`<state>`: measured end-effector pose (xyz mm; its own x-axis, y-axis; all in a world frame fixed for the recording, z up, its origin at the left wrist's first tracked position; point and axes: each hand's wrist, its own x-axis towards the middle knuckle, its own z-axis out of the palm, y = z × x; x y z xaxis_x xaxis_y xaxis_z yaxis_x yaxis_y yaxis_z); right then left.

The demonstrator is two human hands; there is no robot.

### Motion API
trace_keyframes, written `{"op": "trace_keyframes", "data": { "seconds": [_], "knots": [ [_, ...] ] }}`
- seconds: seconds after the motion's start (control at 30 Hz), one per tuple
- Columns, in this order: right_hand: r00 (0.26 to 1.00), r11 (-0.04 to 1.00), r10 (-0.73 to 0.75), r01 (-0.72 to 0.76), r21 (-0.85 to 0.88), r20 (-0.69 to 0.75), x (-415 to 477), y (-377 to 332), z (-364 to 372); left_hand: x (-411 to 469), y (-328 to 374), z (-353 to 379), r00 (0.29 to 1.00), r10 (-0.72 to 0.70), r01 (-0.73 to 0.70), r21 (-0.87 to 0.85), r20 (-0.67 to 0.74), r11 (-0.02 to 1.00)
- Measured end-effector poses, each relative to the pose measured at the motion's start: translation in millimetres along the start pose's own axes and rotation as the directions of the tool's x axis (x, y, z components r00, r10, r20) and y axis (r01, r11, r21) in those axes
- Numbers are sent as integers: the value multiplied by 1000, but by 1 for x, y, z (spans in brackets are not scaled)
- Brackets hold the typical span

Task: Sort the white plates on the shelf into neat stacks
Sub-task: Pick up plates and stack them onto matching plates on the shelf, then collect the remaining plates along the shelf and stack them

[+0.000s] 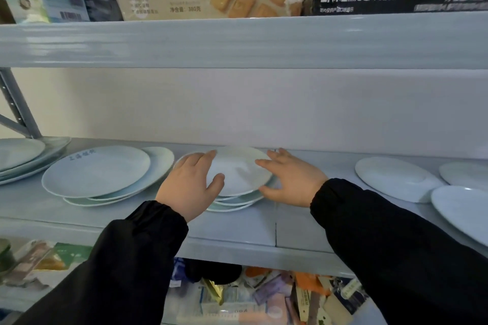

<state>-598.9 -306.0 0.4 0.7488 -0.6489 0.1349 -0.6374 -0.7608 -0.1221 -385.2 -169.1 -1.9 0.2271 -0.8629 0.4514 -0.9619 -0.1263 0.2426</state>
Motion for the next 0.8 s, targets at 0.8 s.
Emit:
{"op": "trace_keyframes", "data": {
  "seconds": [0.8],
  "knots": [
    [828,838,542,-546,16,-145,-202,104,-33,29,176,63,883,436,-402,-199,174,894]
  ]
}}
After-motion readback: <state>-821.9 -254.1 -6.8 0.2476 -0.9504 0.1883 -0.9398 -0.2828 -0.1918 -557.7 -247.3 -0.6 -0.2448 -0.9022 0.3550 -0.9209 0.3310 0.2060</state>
